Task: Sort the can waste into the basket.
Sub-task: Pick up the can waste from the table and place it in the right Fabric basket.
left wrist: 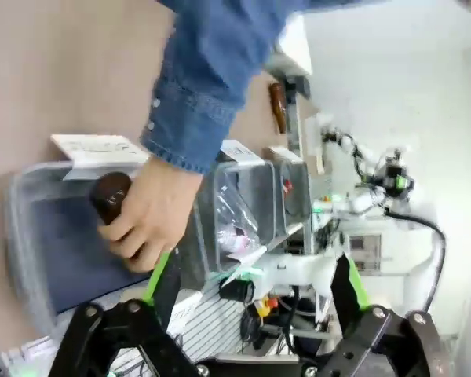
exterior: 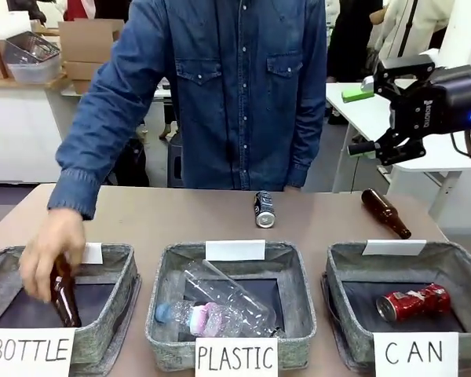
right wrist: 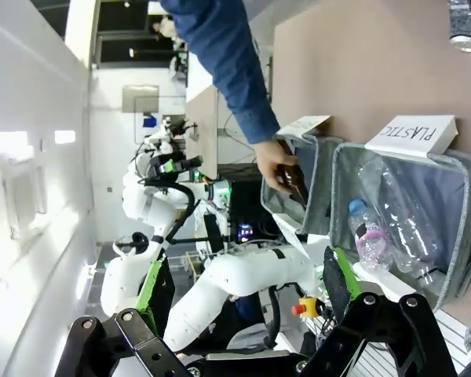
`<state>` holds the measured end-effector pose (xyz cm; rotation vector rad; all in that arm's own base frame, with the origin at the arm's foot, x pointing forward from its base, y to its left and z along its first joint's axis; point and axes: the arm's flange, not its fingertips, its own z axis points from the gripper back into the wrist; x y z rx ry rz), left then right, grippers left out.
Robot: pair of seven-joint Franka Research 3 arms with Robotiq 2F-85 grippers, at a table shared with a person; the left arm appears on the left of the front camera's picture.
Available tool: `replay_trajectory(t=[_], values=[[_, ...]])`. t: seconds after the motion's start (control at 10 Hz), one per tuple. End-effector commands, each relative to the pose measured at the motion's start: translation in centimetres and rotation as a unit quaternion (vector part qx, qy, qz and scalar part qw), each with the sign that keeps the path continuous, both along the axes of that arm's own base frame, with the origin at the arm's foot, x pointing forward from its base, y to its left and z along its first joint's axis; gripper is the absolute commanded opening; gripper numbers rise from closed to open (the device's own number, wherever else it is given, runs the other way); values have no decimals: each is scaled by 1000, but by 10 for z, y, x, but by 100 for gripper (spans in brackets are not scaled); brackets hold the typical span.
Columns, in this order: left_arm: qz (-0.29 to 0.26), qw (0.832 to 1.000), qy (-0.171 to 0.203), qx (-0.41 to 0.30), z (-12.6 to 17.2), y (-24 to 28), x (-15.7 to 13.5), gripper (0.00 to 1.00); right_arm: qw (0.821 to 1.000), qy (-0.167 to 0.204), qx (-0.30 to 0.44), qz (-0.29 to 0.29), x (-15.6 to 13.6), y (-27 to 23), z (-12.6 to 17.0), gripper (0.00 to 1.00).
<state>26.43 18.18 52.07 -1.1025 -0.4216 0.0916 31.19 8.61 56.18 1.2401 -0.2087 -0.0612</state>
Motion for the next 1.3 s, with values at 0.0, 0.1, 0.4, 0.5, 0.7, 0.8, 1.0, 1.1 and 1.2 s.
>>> replay_trajectory(t=[0.0,0.1,0.4,0.5,0.7,0.8,1.0,1.1,1.2], values=[[46,999,-1,-27,7,28,-18,100,1000,-2,1,3,-1,0,-2,100],[62,997,-3,-39,3,33,-26,100,1000,-2,1,3,-1,0,-2,100],[51,997,3,-53,-4,36,-22,100,1000,-2,1,3,-1,0,-2,100],[45,998,1,-53,-3,32,-20,100,1000,-2,1,3,-1,0,-2,100],[17,995,-10,-94,4,-9,-10,100,1000,-2,1,3,-1,0,-2,100],[-15,994,2,-105,6,-57,2,100,1000,-2,1,3,-1,0,-2,100],[-127,986,33,-98,0,-150,19,100,1000,-2,1,3,-1,0,-2,100],[-155,982,36,-100,-3,-181,24,100,1000,-2,1,3,-1,0,-2,100],[-153,983,45,-94,-2,-200,25,100,1000,-2,1,3,-1,0,-2,100]])
